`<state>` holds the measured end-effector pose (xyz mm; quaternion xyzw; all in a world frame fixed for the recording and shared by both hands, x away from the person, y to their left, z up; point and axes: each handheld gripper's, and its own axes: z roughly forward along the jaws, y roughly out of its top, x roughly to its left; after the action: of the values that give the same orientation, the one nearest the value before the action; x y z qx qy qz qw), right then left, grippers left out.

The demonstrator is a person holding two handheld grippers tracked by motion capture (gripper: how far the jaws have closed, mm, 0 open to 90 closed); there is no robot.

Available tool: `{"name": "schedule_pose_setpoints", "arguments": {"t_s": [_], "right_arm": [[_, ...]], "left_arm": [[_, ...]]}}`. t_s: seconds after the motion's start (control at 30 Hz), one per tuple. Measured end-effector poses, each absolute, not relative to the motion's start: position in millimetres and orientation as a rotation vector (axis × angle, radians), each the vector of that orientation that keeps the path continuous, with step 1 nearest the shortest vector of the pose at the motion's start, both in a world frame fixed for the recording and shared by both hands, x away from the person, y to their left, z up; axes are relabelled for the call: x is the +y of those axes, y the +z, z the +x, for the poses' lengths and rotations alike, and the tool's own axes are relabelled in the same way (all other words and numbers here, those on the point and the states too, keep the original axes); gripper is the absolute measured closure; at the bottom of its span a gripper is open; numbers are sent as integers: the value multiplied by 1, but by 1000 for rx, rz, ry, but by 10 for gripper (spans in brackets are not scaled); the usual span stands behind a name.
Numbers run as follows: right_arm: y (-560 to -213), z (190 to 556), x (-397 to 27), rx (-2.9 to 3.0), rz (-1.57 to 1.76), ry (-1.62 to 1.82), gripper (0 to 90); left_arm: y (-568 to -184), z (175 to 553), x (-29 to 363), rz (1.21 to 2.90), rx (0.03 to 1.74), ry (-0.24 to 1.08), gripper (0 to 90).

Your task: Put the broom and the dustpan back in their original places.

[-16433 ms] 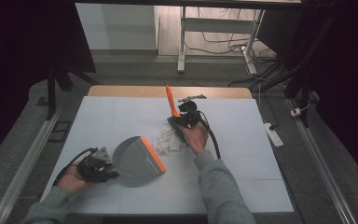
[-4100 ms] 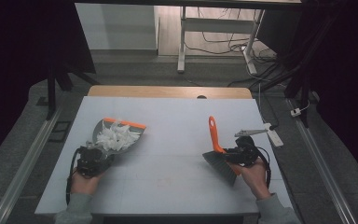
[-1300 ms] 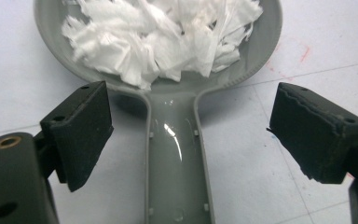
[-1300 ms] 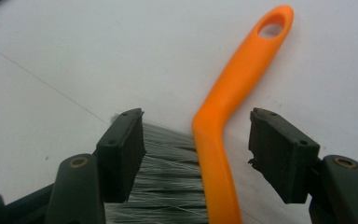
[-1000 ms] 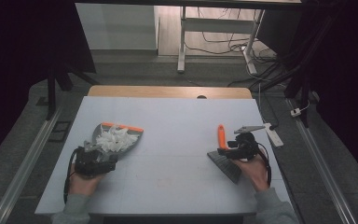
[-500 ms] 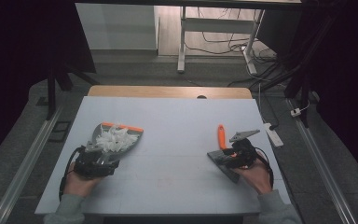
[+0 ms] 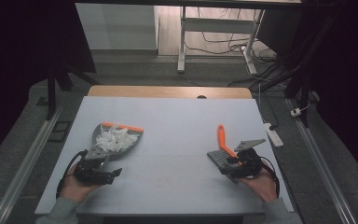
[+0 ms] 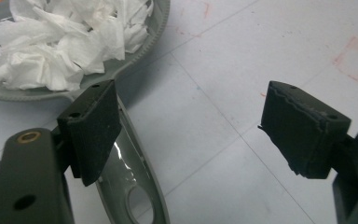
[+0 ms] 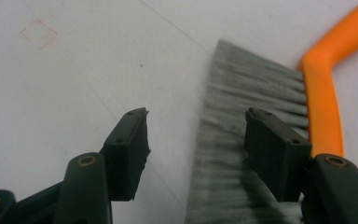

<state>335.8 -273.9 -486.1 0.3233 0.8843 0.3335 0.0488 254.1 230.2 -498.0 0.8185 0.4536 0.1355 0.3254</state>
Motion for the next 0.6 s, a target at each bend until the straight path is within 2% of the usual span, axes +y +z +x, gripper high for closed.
{"name": "schedule_pose_setpoints", "arguments": {"t_s": [0.33, 0.6], "right_arm": [[-486, 315, -298, 2624, 1027, 1036, 402], [-488, 312, -301, 2625, 1016, 1023, 402]], "left_arm": [[-498, 236, 237, 2143, 1127, 363, 209], [-501, 235, 236, 2149, 1127, 364, 209]]}}
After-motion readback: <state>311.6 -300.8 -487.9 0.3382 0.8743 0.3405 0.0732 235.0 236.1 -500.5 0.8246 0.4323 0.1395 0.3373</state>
